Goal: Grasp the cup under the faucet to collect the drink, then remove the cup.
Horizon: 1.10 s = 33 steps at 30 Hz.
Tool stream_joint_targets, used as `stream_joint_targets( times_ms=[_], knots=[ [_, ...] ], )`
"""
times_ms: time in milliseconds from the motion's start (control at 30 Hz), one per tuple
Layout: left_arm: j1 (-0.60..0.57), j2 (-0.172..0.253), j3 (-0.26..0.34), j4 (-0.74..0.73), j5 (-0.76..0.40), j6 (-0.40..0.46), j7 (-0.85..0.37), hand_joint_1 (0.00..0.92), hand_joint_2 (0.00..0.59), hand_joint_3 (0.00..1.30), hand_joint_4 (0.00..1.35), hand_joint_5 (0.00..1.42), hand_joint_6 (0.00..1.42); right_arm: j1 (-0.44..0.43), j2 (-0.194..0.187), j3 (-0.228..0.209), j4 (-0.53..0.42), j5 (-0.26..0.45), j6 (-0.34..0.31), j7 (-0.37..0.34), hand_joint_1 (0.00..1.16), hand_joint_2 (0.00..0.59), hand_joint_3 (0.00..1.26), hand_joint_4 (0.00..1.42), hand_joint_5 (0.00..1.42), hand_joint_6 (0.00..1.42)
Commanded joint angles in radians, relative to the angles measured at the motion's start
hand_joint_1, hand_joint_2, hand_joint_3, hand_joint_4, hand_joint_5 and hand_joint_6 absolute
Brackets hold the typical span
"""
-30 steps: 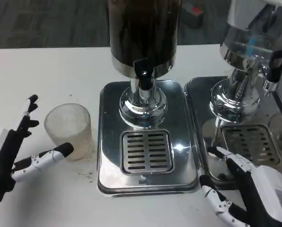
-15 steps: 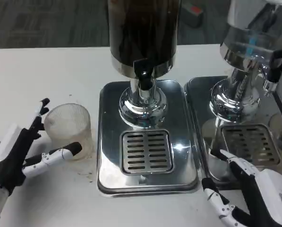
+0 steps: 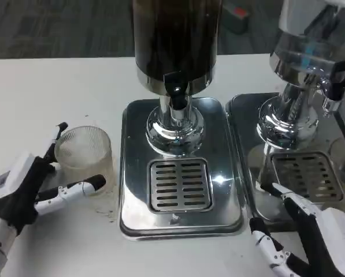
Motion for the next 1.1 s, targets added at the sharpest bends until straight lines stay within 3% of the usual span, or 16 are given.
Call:
stream_joint_targets(
  times_ms=[33, 667, 1100],
  knots=[
    [-0.029, 0.001, -0.012, 0.035, -0.002, 0.008, 0.003, 0.169, 0.0, 0.0, 0.1, 0.25, 0.33, 0.011, 0.005, 0.0, -0.008, -0.002, 0.008, 0.002, 0.26, 0.395, 0.22, 0.21, 0.18, 0.23],
    [-0.098, -0.005, -0.094, 0.103, 0.038, 0.052, 0.042, 0.174, 0.0, 0.06, 0.16, 0.3, 0.38, 0.019, 0.019, -0.006, -0.002, 0.008, 0.007, 0.0, 0.28, 0.389, 0.23, 0.21, 0.18, 0.26],
    [-0.113, -0.017, -0.143, 0.112, 0.09, 0.103, 0.141, 0.212, 0.017, 0.11, 0.25, 0.39, 0.48, 0.021, 0.021, -0.011, -0.004, 0.016, 0.007, 0.002, 0.28, 0.389, 0.23, 0.21, 0.19, 0.27]
  ],
)
